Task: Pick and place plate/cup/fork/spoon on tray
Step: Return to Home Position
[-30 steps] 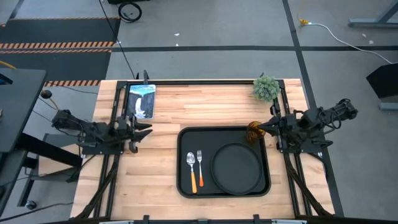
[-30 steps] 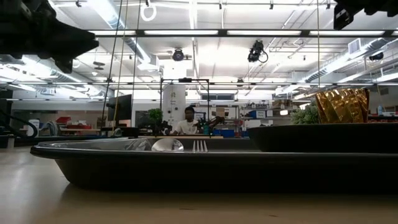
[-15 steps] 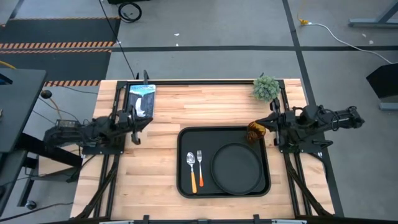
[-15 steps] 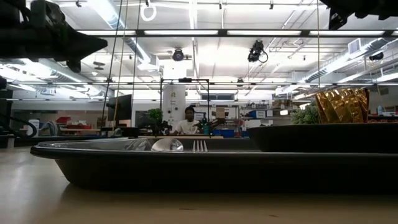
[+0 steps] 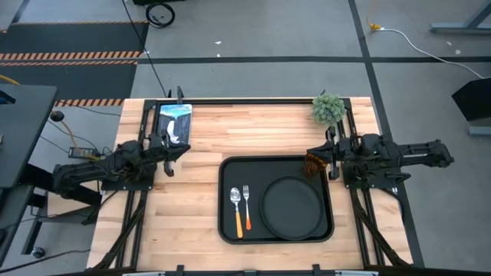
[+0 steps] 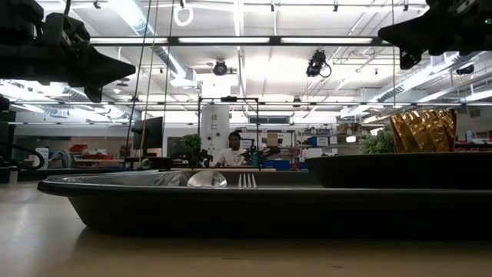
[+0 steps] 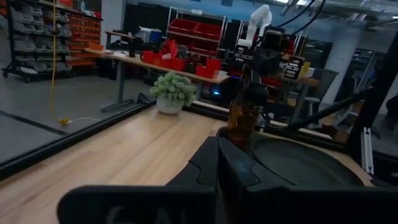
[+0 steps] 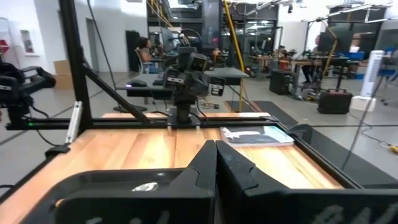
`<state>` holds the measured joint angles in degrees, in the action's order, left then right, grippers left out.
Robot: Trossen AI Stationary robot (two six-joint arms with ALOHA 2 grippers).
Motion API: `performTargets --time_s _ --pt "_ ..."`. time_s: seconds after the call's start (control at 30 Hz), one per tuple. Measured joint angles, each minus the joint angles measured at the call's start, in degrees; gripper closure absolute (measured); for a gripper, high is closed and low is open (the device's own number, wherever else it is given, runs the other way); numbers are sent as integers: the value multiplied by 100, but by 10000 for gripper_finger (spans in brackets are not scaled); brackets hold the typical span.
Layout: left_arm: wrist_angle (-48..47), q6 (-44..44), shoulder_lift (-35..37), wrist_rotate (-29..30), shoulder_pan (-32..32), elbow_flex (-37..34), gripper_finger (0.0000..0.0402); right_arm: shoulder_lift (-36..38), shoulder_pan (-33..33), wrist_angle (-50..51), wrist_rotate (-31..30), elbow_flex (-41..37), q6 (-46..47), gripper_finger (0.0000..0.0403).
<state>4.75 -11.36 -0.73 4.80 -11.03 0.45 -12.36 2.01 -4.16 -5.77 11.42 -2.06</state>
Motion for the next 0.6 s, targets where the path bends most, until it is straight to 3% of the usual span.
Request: performTargets --time_s 0.33,0.6 --pt "-18 -6 0 30 5 0 397 0 -34 -9 126 0 65 396" --pt "-130 48 -6 647 601 -2 398 0 -34 -9 126 -12 221 396"
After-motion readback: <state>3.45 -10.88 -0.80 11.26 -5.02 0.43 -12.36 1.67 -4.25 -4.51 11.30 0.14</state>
